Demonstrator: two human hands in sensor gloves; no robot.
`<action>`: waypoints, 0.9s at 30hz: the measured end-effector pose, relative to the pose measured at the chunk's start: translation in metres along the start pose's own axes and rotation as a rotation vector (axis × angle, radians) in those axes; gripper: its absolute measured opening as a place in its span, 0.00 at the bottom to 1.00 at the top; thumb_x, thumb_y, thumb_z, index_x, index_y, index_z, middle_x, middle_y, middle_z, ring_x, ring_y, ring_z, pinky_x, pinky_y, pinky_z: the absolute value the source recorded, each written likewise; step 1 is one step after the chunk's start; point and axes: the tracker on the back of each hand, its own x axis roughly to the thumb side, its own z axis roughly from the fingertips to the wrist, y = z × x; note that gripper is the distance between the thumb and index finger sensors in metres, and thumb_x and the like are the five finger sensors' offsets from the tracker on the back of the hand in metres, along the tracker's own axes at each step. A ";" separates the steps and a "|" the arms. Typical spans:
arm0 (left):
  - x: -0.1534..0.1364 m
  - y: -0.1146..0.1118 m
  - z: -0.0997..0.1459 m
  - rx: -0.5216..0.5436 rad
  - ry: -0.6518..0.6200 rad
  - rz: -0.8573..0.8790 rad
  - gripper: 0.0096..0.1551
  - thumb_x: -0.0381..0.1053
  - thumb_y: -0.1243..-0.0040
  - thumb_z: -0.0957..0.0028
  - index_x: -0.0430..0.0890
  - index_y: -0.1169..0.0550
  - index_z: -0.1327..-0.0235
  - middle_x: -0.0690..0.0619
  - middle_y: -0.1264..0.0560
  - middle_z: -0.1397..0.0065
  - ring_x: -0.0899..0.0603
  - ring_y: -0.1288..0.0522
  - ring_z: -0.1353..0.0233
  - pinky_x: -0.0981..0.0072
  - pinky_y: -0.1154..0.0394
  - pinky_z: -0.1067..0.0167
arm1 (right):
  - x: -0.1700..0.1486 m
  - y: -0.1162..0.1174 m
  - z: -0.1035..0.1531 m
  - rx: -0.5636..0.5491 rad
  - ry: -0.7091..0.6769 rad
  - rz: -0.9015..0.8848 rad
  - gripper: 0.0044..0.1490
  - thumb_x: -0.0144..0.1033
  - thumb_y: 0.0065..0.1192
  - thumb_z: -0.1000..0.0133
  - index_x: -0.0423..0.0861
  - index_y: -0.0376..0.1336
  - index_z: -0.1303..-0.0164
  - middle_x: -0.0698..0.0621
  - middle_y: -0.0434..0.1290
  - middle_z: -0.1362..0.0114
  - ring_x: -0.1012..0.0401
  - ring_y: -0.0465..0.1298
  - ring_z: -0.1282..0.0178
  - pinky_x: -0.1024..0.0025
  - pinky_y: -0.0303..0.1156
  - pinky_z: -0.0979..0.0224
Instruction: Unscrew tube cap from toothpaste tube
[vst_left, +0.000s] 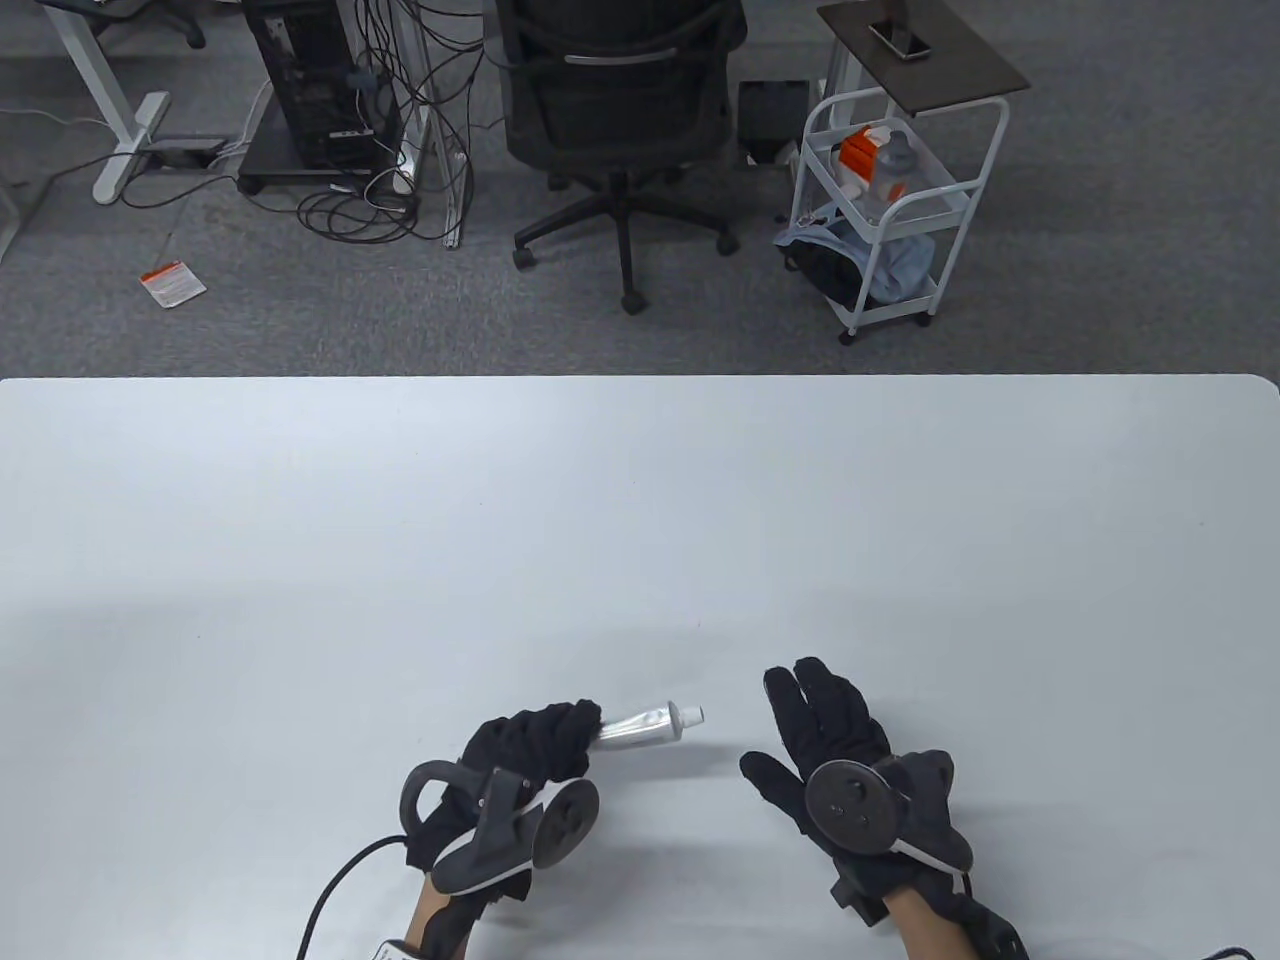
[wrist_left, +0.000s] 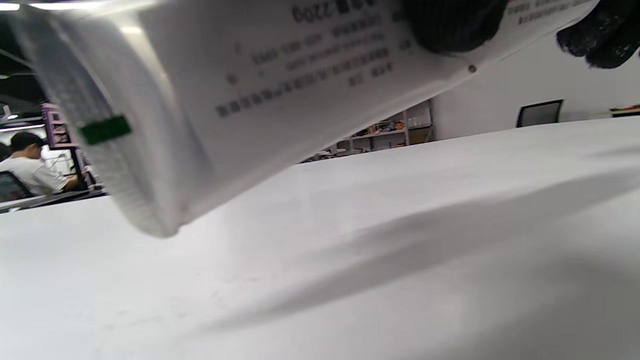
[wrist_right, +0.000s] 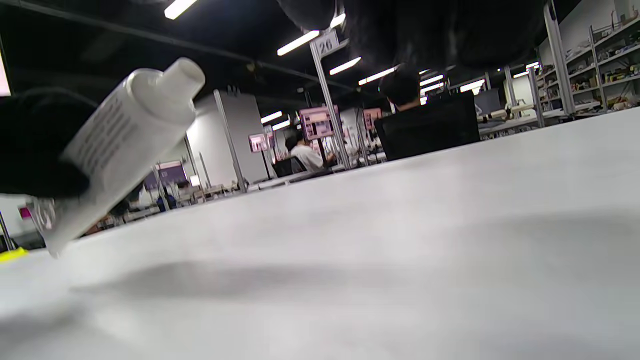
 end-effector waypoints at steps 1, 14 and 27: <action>0.003 0.000 0.004 0.029 -0.016 -0.029 0.27 0.51 0.46 0.38 0.63 0.39 0.27 0.55 0.31 0.20 0.46 0.27 0.20 0.49 0.24 0.28 | 0.001 0.002 0.000 -0.007 0.003 -0.031 0.49 0.57 0.35 0.38 0.33 0.46 0.18 0.30 0.66 0.25 0.35 0.70 0.32 0.41 0.70 0.36; 0.003 0.007 0.022 0.153 -0.034 -0.071 0.27 0.50 0.47 0.38 0.62 0.40 0.27 0.53 0.32 0.20 0.47 0.28 0.20 0.47 0.25 0.27 | 0.003 0.022 -0.005 0.066 0.054 -0.331 0.36 0.52 0.41 0.36 0.35 0.65 0.38 0.43 0.80 0.51 0.49 0.81 0.59 0.55 0.77 0.58; 0.006 0.006 0.022 0.159 -0.041 -0.082 0.27 0.50 0.46 0.38 0.62 0.39 0.27 0.54 0.32 0.19 0.47 0.28 0.19 0.47 0.25 0.27 | -0.002 0.018 -0.005 0.077 0.088 -0.525 0.33 0.51 0.46 0.37 0.35 0.67 0.41 0.44 0.80 0.55 0.50 0.81 0.62 0.55 0.76 0.61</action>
